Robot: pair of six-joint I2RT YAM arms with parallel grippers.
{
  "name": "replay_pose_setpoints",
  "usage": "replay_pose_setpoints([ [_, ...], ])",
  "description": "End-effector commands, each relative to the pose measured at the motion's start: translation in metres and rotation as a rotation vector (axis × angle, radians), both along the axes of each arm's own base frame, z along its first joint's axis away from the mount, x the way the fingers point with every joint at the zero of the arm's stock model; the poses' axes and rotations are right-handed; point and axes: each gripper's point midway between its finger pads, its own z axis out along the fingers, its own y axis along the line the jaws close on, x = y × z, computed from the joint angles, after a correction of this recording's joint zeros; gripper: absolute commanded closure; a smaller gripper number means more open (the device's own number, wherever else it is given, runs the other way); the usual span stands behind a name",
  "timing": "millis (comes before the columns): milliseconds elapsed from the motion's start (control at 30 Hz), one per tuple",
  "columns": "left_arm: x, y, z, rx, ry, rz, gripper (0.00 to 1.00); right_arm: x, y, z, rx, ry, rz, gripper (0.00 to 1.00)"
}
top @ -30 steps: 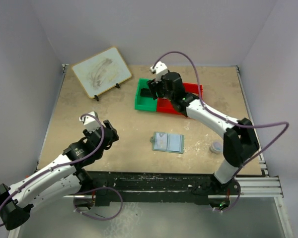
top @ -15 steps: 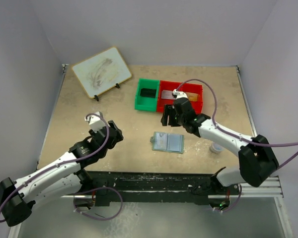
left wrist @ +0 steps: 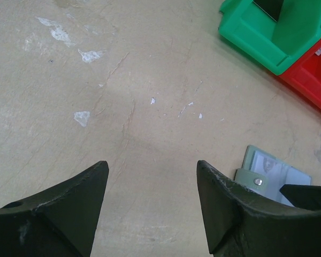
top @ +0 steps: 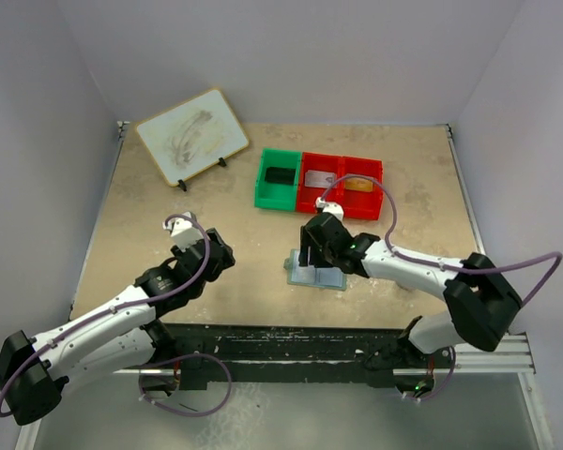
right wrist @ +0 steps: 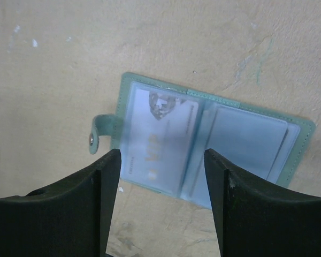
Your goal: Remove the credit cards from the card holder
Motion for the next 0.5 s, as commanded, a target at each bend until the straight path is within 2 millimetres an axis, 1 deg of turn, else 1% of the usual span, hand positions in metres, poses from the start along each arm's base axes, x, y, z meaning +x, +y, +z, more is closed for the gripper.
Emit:
replay_pose_setpoints([
  [0,0.005,-0.007,0.011,-0.056,-0.036,0.003,0.36,0.004,0.008,-0.002,-0.036,0.003,-0.015,0.33],
  [167,0.004,-0.004,0.010,-0.047,-0.034,0.007,0.35,0.005,0.015,-0.012,-0.077,0.025,-0.010,0.33],
  [333,0.004,-0.004,0.008,-0.046,-0.032,0.007,0.36,0.005,0.022,-0.016,-0.115,0.034,-0.007,0.32],
  [400,0.004,-0.004,0.008,-0.044,-0.032,0.007,0.36,0.005,0.021,-0.020,-0.136,0.041,-0.009,0.32],
  [467,0.004,-0.003,0.009,-0.044,-0.033,0.008,0.36,0.003,0.016,-0.027,-0.167,0.054,-0.027,0.32],
])
